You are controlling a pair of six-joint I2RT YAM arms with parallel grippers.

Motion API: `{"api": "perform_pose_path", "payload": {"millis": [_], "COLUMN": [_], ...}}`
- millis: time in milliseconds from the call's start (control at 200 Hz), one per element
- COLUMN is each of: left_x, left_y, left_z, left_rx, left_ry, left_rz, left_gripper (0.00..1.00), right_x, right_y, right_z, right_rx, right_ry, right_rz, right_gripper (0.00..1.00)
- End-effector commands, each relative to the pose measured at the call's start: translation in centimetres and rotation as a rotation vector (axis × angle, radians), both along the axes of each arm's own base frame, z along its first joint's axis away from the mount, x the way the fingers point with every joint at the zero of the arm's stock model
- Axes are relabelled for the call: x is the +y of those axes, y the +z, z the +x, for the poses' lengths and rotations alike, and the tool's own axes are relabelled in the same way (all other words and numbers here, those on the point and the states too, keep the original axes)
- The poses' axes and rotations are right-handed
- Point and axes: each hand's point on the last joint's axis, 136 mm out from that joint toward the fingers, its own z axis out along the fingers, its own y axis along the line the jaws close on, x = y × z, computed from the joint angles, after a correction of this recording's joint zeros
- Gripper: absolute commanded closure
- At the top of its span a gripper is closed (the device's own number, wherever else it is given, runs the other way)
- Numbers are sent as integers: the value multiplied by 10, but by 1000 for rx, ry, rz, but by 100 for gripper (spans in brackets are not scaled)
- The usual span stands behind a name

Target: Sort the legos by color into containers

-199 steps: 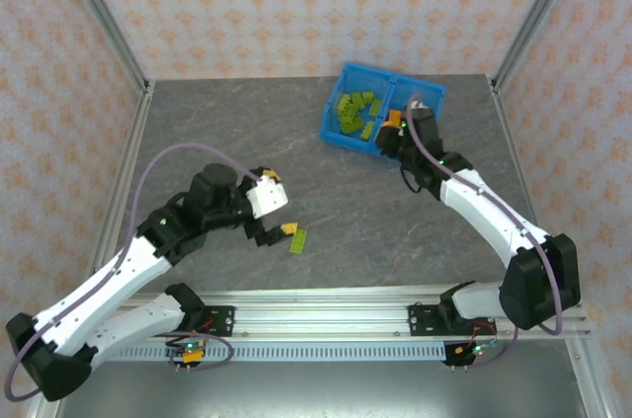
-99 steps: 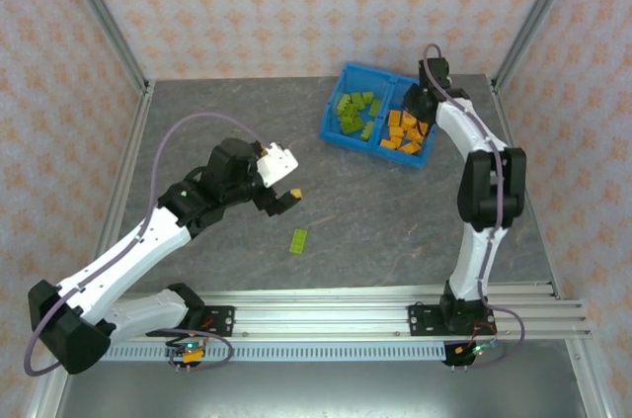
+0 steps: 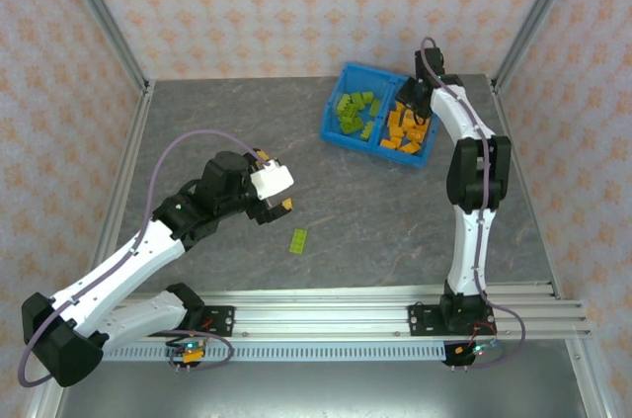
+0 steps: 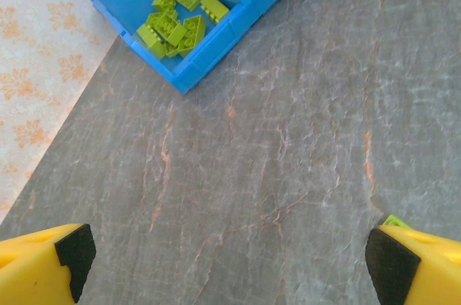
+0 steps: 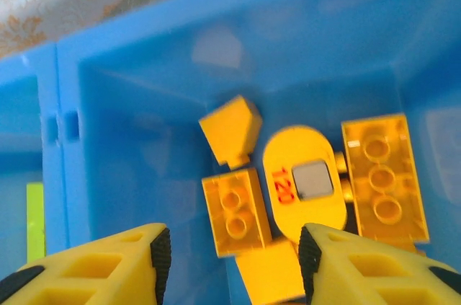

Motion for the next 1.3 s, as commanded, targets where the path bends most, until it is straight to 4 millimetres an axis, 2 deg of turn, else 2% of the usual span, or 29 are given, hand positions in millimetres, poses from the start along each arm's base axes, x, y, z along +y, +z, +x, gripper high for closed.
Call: {"api": "perform_pose_path", "payload": {"millis": [0,65,95,150,195,260,370,465,606,721,806,926,1076,1296], "left_x": [14,20,23,31,40,53,78,100,122,132,132,133,130,125], "left_y": [0,-2,-4,-4,-3,3,15,20,14,11,9,10,10,8], "left_z": [5,8,10,16,22,32,45,53,55,55,55,54,52,52], "left_rx": [-26,-33,-36,-42,-49,-56,-44,-28,-43,-55,-58,-63,-63,-47], "left_ry": [39,66,87,147,222,345,509,602,675,710,705,697,674,645], "left_rz": [82,107,119,132,132,96,-11,-69,19,72,81,88,94,86], "left_gripper": [0,0,0,0,0,0,0,0,0,0,0,0,0,0], "right_x": [10,22,30,48,65,95,149,182,235,270,287,302,306,287], "right_y": [56,68,81,89,95,91,66,30,-11,-27,-41,-63,-81,-111], "right_z": [-32,-60,-73,-104,-130,-170,-238,-292,-350,-370,-377,-378,-371,-371], "right_rx": [-95,-121,-149,-159,-165,-146,-56,59,223,291,331,370,389,433], "right_ry": [16,50,75,126,167,237,340,388,476,563,618,657,667,647], "right_rz": [55,74,89,102,111,129,166,149,201,160,98,32,-65,-226], "right_gripper": [48,46,44,40,38,36,34,32,29,24,23,24,25,29]}}
